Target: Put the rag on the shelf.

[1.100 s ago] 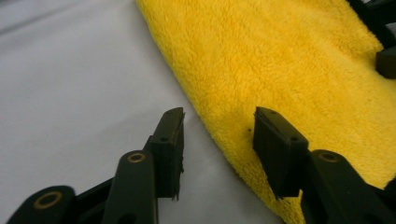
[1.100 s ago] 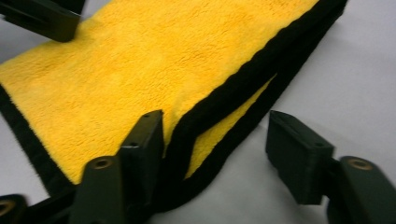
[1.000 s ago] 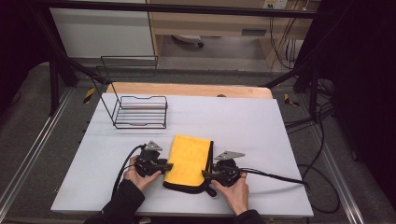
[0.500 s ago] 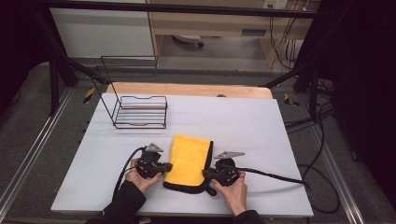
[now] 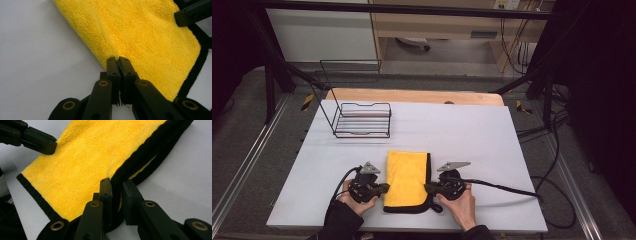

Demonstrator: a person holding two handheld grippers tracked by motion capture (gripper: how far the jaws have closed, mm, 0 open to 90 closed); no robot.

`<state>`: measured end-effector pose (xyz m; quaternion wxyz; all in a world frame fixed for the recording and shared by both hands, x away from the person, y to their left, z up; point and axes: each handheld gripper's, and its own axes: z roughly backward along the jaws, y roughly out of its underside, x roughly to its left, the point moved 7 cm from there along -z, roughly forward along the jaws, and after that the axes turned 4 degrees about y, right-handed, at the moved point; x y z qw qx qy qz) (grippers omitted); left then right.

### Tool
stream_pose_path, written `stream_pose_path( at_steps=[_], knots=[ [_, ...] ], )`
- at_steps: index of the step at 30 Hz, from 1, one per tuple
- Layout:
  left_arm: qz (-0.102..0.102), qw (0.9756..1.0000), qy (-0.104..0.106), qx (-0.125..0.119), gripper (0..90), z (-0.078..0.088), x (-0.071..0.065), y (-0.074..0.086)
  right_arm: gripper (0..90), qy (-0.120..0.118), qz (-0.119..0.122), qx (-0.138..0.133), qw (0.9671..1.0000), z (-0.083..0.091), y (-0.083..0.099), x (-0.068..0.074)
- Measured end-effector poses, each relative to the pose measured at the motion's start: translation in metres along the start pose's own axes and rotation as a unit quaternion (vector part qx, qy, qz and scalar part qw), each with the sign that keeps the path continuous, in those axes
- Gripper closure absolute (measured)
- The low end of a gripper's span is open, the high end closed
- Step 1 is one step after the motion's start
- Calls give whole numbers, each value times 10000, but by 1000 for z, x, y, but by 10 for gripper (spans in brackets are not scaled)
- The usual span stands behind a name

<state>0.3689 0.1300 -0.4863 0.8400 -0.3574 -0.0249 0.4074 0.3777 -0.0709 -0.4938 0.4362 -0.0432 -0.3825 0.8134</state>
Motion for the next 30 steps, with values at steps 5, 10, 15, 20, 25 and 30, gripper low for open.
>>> stream_pose_path(
  at_steps=[5, 10, 15, 20, 25, 30],
  knots=[
    [-115, 9998, -74, -140, 753, 4, 7, -3, 665, 135, 324, -130, 9993, 0, 1, -3],
    [-149, 9991, -102, -395, 504, 12, 22, -15, 468, 177, 559, -512, 9970, 12, -9, -8],
    [-275, 9978, -54, -604, 342, 12, 39, -30, 352, 219, 595, -616, 9961, 16, -11, -16],
    [-155, 9975, -71, -685, 215, 5, 55, -41, 223, 291, 634, -642, 9955, 18, -11, -23],
    [-107, 9968, -178, -767, 182, -3, 65, -54, 139, 312, 524, -713, 9956, 21, -13, -29],
    [-21, 9972, -350, -657, 211, -16, 75, -63, 89, 385, 535, -722, 9952, 22, -14, -32]
  ],
)
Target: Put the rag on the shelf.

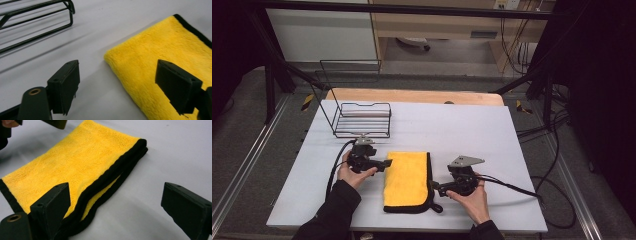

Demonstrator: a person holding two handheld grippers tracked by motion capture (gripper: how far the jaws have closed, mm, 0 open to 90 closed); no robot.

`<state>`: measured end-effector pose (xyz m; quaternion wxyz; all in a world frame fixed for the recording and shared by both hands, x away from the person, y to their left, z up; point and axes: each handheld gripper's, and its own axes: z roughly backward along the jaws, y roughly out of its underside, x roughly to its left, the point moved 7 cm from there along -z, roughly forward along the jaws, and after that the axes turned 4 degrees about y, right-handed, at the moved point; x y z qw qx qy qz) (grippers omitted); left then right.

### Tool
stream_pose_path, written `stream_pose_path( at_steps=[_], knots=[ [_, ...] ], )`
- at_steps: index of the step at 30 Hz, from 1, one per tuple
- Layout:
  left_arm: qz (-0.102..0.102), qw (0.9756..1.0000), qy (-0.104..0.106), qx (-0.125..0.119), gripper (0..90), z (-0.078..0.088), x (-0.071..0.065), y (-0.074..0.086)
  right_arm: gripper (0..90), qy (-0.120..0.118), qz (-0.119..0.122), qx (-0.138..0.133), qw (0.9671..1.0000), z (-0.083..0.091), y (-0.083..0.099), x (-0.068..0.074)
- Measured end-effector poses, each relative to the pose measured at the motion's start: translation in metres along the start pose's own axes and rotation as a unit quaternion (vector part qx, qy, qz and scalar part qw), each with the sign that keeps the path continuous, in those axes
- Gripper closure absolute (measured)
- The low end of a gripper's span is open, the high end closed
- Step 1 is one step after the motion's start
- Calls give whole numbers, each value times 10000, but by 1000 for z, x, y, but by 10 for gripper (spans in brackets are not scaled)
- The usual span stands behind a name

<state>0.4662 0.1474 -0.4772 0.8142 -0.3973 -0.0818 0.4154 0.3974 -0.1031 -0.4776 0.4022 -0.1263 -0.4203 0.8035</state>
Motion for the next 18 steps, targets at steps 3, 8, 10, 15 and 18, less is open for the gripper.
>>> stream_pose_path(
  at_steps=[3, 8, 10, 15, 18],
  knots=[
    [76, 10000, -37, -30, 304, -9, 3, -4, 80, 23, 25, 36, 10000, -1, 1, -1],
    [225, 9997, -44, 47, 455, -20, 5, -1, 80, 32, 36, 50, 10000, -1, 1, -1],
    [335, 9994, 50, 53, 532, -22, 6, -1, 81, 21, 24, 51, 10000, -1, 1, -1],
    [365, 9992, 163, 97, 667, -25, 2, 0, 79, 30, -5, 44, 10000, -1, 1, -1],
    [332, 9993, 121, 138, 690, -26, 0, 0, 68, 34, -6, 51, 10000, -2, 0, -2]
  ],
)
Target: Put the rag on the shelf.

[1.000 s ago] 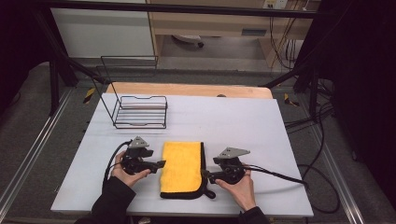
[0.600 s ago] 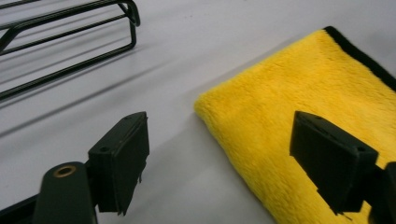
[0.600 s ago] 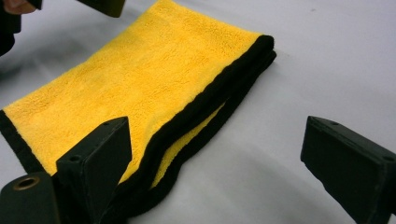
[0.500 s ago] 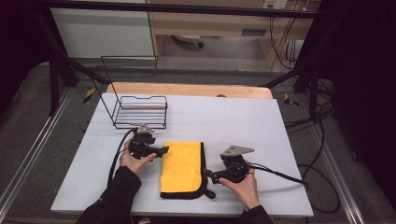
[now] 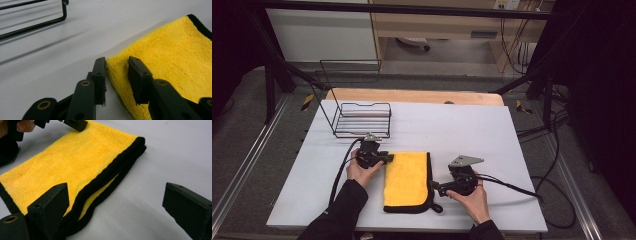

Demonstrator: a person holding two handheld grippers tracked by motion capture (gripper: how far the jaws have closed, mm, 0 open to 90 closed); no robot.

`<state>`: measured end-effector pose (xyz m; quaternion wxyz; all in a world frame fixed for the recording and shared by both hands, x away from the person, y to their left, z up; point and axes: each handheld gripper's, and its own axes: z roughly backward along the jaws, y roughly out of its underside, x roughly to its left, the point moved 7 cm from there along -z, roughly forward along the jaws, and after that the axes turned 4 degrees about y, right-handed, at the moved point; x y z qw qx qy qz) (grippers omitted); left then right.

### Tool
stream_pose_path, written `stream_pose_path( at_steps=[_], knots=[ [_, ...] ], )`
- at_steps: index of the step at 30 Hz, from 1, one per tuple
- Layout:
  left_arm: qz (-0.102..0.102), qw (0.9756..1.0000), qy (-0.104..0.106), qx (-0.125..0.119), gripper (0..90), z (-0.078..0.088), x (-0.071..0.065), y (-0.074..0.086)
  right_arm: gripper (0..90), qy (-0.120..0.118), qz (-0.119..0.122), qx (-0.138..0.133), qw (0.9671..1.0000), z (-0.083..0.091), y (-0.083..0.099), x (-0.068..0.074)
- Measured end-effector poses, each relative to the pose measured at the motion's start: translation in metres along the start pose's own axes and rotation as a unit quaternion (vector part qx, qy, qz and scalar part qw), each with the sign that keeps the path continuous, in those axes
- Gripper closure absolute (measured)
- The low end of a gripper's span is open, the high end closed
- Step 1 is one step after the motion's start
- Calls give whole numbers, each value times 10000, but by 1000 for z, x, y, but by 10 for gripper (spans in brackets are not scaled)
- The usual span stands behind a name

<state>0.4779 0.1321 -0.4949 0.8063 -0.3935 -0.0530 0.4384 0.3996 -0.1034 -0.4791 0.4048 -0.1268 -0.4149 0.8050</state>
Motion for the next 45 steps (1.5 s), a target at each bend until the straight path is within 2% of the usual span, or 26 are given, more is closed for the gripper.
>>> stream_pose_path(
  at_steps=[7, 9, 16, 19, 24, 28, 34, 39, 42, 45],
  knots=[
    [1, 10000, 24, 47, 783, -2, -3, 1, 50, 17, -75, -61, 10000, -1, -6, -4],
    [-35, 10000, -13, 43, 792, -2, -3, 1, 43, 42, -133, -109, 9998, -2, -8, -5],
    [-181, 9998, -100, 20, 796, -4, -5, 1, 19, 249, -75, -219, 9994, -13, -23, -11],
    [-252, 9996, -145, 42, 796, -4, -6, 1, 27, 283, -173, -271, 9991, -20, -31, -14],
    [-303, 9994, -144, 39, 795, -4, -6, 1, 63, 399, -100, -79, 9991, -37, -38, -20],
    [-327, 9994, -109, 32, 794, -4, -6, 1, 113, 449, -268, 41, 9986, -49, -44, -27],
    [-343, 9993, -133, 29, 793, -4, -6, 1, 235, 316, -339, 120, 9989, -65, -49, -27],
    [-372, 9992, -136, 31, 792, -4, -6, 1, 387, 371, -336, 229, 9985, -74, -49, -28],
    [-390, 9992, -123, 30, 789, -4, -6, 1, 468, 415, -256, 301, 9984, -77, -46, -29],
    [-436, 9990, -126, 32, 786, -4, -6, 1, 524, 343, -375, 404, 9979, -78, -44, -28]
  ],
)
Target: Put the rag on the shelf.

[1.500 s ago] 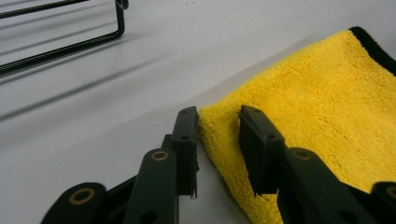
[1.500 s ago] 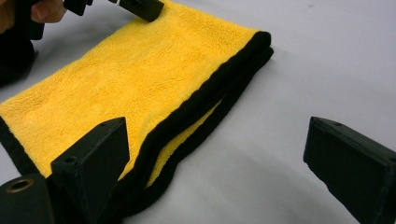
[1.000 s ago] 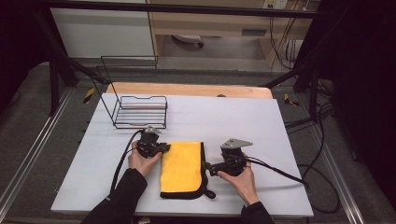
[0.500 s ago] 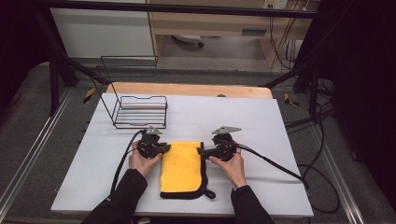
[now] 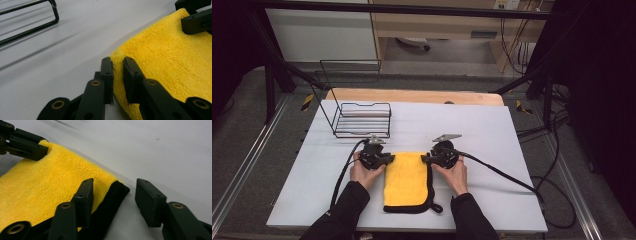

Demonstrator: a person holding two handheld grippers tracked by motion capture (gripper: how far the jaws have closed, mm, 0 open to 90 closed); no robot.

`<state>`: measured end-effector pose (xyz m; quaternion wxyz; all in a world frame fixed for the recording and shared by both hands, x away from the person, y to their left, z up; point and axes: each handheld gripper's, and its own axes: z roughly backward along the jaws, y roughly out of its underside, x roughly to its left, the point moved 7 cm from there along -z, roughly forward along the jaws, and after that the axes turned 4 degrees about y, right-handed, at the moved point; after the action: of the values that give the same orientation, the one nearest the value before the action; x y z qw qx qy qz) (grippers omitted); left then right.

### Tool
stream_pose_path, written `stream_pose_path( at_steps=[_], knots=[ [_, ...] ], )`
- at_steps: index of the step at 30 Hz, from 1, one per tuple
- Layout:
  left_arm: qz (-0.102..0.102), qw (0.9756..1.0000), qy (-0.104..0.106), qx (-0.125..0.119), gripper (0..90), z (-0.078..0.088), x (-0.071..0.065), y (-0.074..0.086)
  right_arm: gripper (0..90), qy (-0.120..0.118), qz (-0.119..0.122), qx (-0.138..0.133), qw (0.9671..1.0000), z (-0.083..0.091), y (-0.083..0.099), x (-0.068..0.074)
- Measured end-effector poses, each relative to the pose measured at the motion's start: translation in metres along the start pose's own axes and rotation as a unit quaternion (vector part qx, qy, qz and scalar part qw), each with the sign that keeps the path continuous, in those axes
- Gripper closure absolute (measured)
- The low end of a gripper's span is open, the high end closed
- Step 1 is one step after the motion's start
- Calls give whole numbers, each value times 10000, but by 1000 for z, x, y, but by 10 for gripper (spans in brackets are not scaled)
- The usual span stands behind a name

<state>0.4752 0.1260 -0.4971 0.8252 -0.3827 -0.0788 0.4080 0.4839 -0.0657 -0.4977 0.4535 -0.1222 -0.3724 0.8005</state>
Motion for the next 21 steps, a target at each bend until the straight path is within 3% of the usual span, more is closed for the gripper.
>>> stream_pose_path(
  at_steps=[14, 21],
  knots=[
    [-51, 10000, 35, -11, 763, 0, 1, 0, 734, -270, -493, 224, 9982, -1, 2, 5],
    [14, 10000, 68, -26, 767, 0, 1, 0, 784, -340, -654, 298, 9968, 0, 1, 5]
  ],
)
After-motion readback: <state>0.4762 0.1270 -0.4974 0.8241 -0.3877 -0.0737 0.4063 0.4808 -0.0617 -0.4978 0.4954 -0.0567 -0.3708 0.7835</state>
